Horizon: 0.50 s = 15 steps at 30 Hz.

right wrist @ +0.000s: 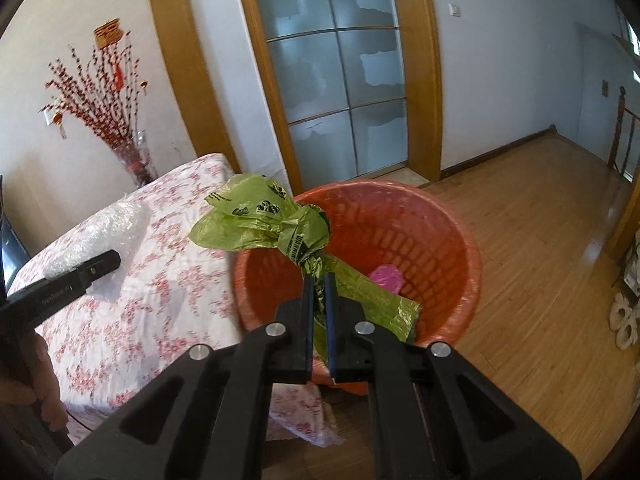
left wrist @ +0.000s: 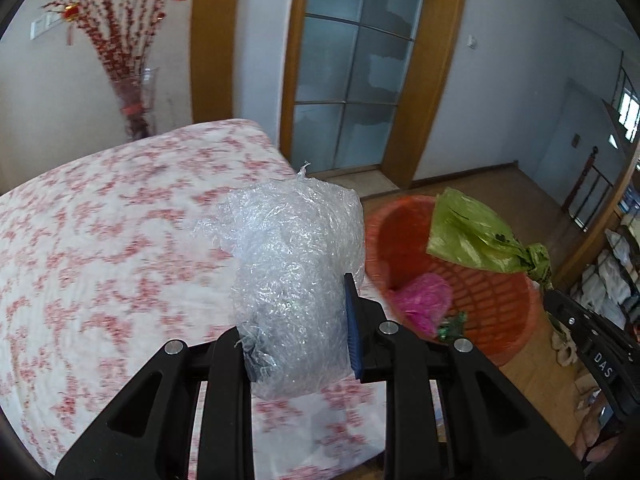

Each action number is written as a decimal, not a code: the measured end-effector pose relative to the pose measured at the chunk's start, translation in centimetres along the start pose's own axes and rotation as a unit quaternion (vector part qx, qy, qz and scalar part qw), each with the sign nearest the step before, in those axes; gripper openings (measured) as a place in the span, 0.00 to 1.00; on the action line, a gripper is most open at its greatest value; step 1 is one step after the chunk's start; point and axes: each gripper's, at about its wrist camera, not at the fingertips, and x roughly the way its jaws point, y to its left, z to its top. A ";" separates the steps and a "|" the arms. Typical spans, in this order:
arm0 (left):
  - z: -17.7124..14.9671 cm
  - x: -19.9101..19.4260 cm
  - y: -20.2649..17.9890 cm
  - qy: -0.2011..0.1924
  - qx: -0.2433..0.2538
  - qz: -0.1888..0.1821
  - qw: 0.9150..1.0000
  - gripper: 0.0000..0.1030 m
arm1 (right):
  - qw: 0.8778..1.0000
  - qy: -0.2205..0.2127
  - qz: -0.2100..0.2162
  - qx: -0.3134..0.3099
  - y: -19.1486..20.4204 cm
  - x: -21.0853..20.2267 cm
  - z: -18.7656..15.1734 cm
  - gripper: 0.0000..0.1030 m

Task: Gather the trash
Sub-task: 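Carry the bubble-wrap and light-green bags over the wastebasket with both tools, then open both tools to drop the bubble-wrap and light-green bags into the wastebasket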

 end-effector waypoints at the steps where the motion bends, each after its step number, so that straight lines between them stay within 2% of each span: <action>1: 0.1 0.3 -0.5 0.002 0.002 -0.006 1.000 0.22 | 1.000 -0.001 -0.002 0.004 -0.3 0.0 0.1 0.07; 15: 1.0 3.7 -6.3 0.023 0.023 -0.066 0.997 0.22 | 0.999 -0.015 -0.034 0.039 -3.6 1.8 1.6 0.07</action>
